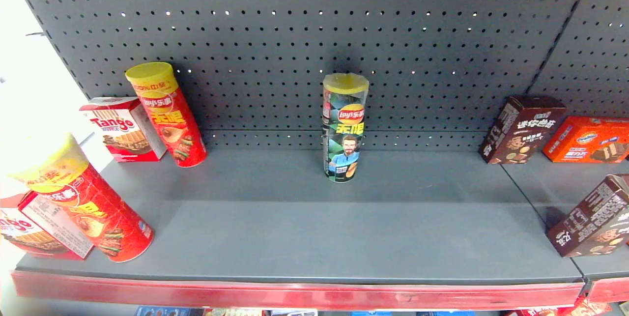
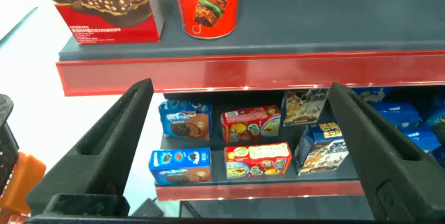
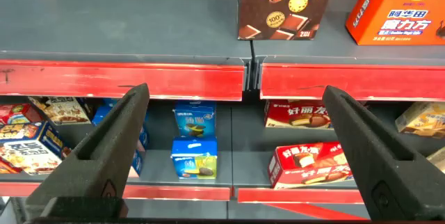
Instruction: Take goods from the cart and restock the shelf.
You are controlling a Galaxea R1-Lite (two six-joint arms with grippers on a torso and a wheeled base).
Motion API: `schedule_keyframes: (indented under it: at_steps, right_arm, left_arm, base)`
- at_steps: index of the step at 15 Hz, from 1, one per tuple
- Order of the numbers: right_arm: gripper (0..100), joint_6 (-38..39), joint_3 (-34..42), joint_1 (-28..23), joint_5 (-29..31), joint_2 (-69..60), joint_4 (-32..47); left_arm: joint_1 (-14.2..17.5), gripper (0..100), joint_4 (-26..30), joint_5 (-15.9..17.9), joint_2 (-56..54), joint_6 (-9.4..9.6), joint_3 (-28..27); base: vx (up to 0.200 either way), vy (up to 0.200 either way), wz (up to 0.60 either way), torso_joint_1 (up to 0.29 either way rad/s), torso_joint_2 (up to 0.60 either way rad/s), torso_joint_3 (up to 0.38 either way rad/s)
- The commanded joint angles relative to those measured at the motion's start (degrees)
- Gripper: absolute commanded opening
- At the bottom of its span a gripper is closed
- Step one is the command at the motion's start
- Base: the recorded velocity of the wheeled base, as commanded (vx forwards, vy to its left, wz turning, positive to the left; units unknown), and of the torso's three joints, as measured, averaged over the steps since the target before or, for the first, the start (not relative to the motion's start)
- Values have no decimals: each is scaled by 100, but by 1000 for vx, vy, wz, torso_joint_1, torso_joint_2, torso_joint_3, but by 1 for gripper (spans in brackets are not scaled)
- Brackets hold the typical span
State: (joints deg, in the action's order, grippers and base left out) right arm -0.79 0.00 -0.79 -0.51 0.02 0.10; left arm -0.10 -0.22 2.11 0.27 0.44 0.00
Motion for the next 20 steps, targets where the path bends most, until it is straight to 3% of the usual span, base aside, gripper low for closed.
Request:
schedule_keyframes:
  at_steps: [1, 11, 20]
  right_arm:
    - [100, -17, 0, 0, -2, 6, -1]
    - [100, 0, 0, 0, 16, 6, -1]
    - [100, 9, 0, 0, 16, 6, -1]
  left_arm:
    - [1, 100, -4, 0, 8, 0, 0]
    - [1, 100, -4, 9, 8, 0, 0]
    - [1, 100, -13, -53, 0, 9, 0]
  base:
    - [0, 0, 600, 2, 7, 2]
    - [0, 0, 600, 4, 2, 1]
    - [0, 0, 0, 0, 0, 0]
